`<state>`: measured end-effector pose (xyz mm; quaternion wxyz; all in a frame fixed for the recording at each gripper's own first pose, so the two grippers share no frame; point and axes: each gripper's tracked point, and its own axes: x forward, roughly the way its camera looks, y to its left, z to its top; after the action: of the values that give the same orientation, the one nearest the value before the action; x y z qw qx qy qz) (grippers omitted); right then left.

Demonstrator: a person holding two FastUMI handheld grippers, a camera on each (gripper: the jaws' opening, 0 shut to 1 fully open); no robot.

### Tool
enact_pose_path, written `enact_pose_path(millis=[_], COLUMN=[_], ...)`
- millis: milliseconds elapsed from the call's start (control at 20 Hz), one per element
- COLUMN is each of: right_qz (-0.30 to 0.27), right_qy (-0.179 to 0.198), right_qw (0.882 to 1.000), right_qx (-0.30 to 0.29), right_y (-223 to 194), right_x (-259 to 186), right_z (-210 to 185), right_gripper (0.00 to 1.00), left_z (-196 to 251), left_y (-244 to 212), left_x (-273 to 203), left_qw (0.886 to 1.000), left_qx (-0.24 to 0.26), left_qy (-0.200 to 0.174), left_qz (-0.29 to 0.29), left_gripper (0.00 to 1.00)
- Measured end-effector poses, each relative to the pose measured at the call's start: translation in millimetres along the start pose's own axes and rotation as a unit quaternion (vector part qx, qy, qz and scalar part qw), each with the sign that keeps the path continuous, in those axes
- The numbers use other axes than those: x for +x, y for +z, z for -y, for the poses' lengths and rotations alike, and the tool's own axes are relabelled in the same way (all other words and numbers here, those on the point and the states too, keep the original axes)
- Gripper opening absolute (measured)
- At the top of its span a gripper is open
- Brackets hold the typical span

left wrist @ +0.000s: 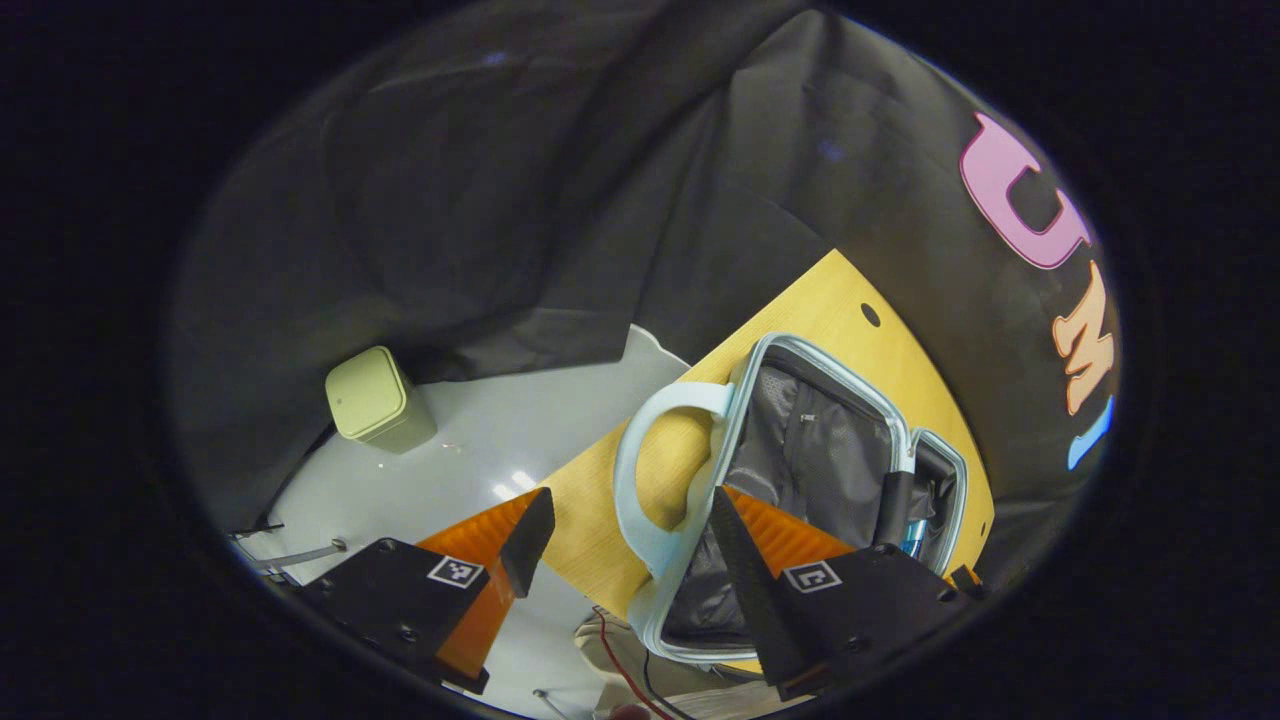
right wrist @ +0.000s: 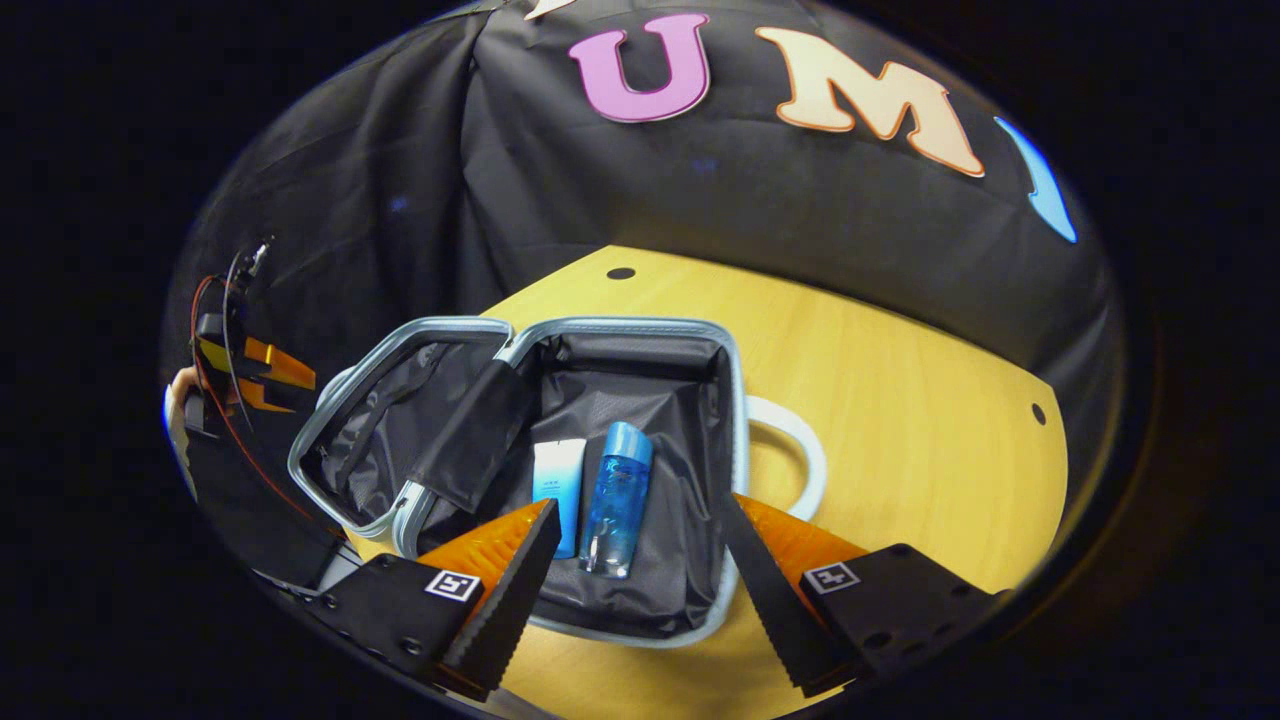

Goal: First open the suitcase, pack the skin care products into it, and then close the suitcase.

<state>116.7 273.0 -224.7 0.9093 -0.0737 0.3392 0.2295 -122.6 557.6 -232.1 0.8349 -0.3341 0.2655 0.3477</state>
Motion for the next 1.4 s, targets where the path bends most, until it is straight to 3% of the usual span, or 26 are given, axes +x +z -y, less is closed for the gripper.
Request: enact_pose_path(millis=[250,450,500,600,650,700,950,1000,1050,1250,1400], right_qz=[0.045,0.065,0.065,0.065,0.064,0.06,0.045,0.044,0.044,0.049,0.054], right_qy=[-0.051,-0.096,-0.108,-0.127,-0.134,-0.139,-0.142,-0.143,-0.142,-0.13,-0.124], right_qw=[0.996,0.99,0.989,0.987,0.986,0.985,0.986,0.986,0.986,0.988,0.989], right_qx=[0.065,0.085,0.083,0.08,0.08,0.082,0.079,0.075,0.072,0.069,0.066], right_y=[17,20,18,13,8,4,-12,-12,-11,-8,-9], right_x=[-43,-67,-72,-83,-88,-93,-97,-97,-97,-96,-98], right_z=[47,92,102,116,121,124,125,124,123,118,123], right_gripper=[1.0,1.0,0.99,0.99,0.95,0.99,0.99,0.95,0.99,0.96,0.99], left_z=[1,0,1,3,1,1,9,12,13,27,56], left_y=[3,4,3,-1,-2,-2,-1,-1,0,16,29], left_x=[31,49,54,62,66,65,51,48,44,12,-22], left_qw=[1.0,0.998,0.998,0.997,0.996,0.996,0.995,0.996,0.997,0.998,0.998], left_qx=[-0.019,-0.038,-0.043,-0.056,-0.062,-0.064,-0.056,-0.048,-0.036,0.008,0.037], left_qy=[-0.013,-0.017,-0.018,-0.023,-0.021,-0.026,-0.046,-0.043,-0.04,-0.033,-0.041], left_qz=[-0.021,-0.038,-0.044,-0.056,-0.059,-0.059,-0.063,-0.063,-0.06,-0.046,-0.03], left_gripper=[0.92,0.77,0.55,0.24,0.24,0.12,0.05,0.05,0.03,0.03,0.02])
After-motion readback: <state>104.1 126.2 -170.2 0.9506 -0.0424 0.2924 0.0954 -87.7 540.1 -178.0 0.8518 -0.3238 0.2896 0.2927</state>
